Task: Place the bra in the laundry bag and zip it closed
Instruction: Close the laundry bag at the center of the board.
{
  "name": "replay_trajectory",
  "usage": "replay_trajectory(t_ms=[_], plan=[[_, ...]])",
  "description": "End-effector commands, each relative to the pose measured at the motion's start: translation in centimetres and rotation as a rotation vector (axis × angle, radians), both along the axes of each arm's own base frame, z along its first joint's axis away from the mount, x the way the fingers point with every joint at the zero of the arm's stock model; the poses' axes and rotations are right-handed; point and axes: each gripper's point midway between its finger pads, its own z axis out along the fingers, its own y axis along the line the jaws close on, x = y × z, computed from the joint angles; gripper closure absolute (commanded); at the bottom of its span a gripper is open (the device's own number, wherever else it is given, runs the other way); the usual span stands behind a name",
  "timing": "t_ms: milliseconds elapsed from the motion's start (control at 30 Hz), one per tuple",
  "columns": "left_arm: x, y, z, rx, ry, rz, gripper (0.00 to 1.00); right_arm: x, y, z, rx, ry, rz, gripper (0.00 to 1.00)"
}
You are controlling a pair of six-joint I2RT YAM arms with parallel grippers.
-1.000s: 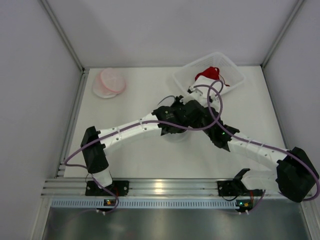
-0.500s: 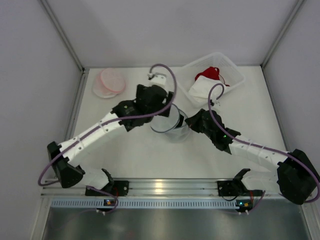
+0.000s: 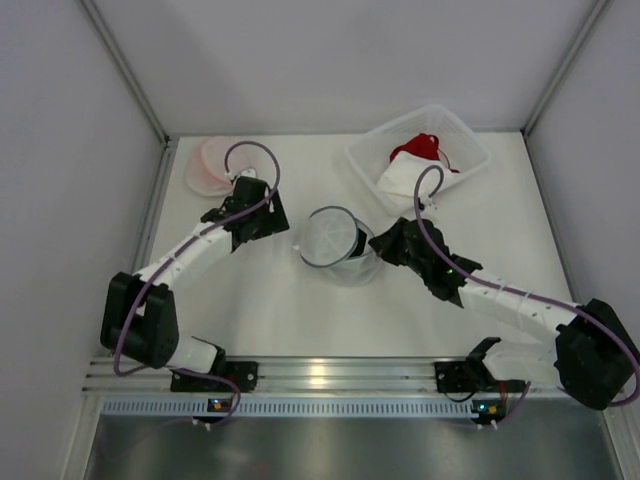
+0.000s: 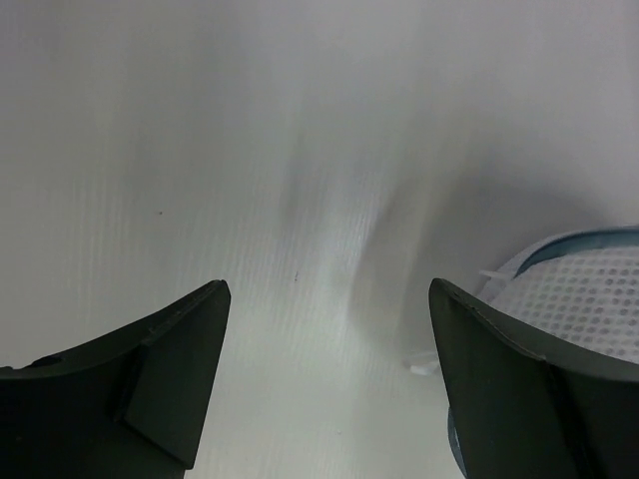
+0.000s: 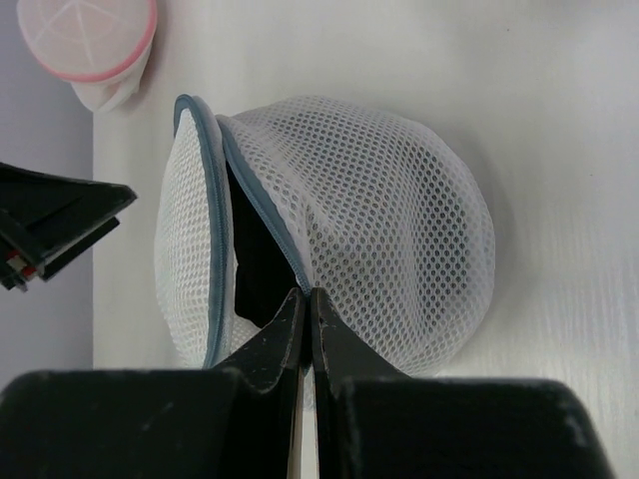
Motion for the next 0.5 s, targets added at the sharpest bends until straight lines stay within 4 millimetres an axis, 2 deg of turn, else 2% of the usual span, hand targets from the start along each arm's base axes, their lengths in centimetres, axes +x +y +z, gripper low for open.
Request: replay_trajectory(t_ms=[0, 67, 100, 267, 333, 467], plan=[[2.7, -1.9, 0.2, -0.079, -0.08, -0.022, 0.14, 0.8, 0.3, 3.0, 0.027, -0.063, 0.007, 1.0], [3.2, -2.6, -1.3, -0.086, -0.054, -0.055, 0.15, 0.8, 0.3, 3.0, 0.03, -0.063, 0.009, 1.0], [3.3, -3.9, -1.4, -0.121, -0.054, -0.118, 0.17, 0.8, 0.4, 3.2, 0.031, -0.066, 0.013, 1.0], [2.9, -7.7, -3.7, -0.16, 0.017, -0.285, 0.22, 0.9, 0.5, 3.4, 0.027, -0.066, 0.014, 1.0], [1.9, -9.6, -3.6, -0.179, 0.027, -0.353, 0.23, 0.9, 0.4, 3.2, 0.021, -0.063, 0.012, 1.0], [0.6, -11.6, -2.3, -0.226, 0.013, -0.408, 0.23, 1.0, 0.4, 3.2, 0.01, -0.059, 0.01, 1.0]])
